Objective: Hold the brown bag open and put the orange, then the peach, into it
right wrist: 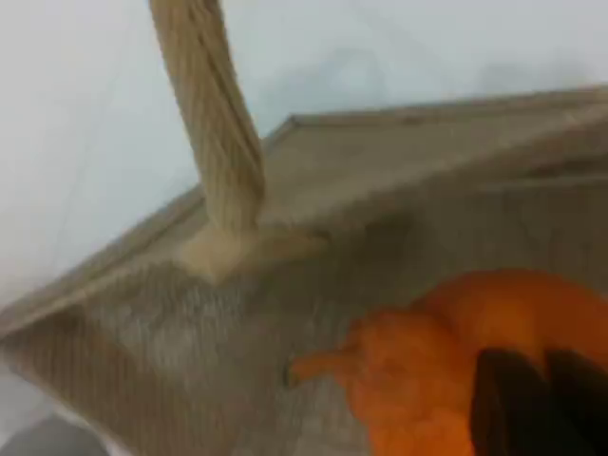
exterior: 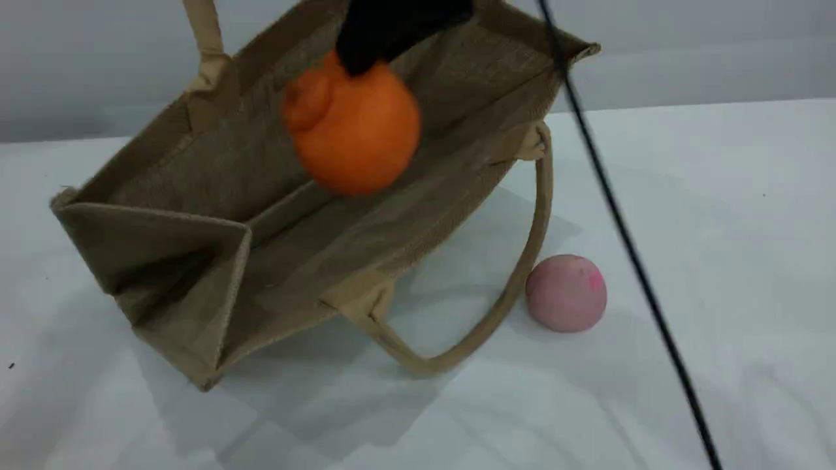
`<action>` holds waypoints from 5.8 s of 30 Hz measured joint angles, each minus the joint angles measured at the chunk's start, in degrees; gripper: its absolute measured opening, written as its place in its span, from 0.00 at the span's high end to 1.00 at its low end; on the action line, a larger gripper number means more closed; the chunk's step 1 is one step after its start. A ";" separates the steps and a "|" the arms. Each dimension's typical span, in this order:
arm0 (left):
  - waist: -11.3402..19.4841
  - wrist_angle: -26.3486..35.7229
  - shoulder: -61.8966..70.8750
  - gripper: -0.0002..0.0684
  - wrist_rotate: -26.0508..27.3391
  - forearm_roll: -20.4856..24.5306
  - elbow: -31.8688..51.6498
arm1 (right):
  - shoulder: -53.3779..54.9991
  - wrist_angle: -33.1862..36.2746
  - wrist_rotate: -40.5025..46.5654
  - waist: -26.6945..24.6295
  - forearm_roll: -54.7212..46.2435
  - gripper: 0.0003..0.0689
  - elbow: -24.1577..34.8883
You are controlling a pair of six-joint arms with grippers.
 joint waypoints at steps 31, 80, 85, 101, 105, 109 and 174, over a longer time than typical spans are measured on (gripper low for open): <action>-0.04 0.01 0.05 0.88 -0.07 0.06 0.00 | 3.07 -7.07 -2.02 -2.25 -2.75 0.51 0.00; -0.04 -0.04 0.05 0.88 -0.29 1.50 0.00 | 13.69 -7.11 -28.71 -20.45 28.72 0.51 24.11; -0.04 -0.04 0.05 0.88 -0.29 1.50 0.00 | 13.74 -7.18 -28.75 -20.45 28.77 0.66 24.11; -0.04 -0.04 0.05 0.88 -0.29 1.11 0.00 | 3.11 -5.92 -20.06 -21.22 15.93 0.98 24.16; -0.04 -0.04 0.05 0.88 -0.29 1.11 0.00 | -3.09 -4.43 -14.10 -21.21 8.59 0.98 24.16; -0.04 -0.04 0.05 0.88 -0.24 0.16 0.00 | -9.71 -2.07 -12.15 -20.59 6.68 0.98 24.16; -2.93 0.01 0.05 0.88 0.11 -1.35 0.00 | -13.01 -10.33 -46.92 -4.86 48.18 0.33 24.06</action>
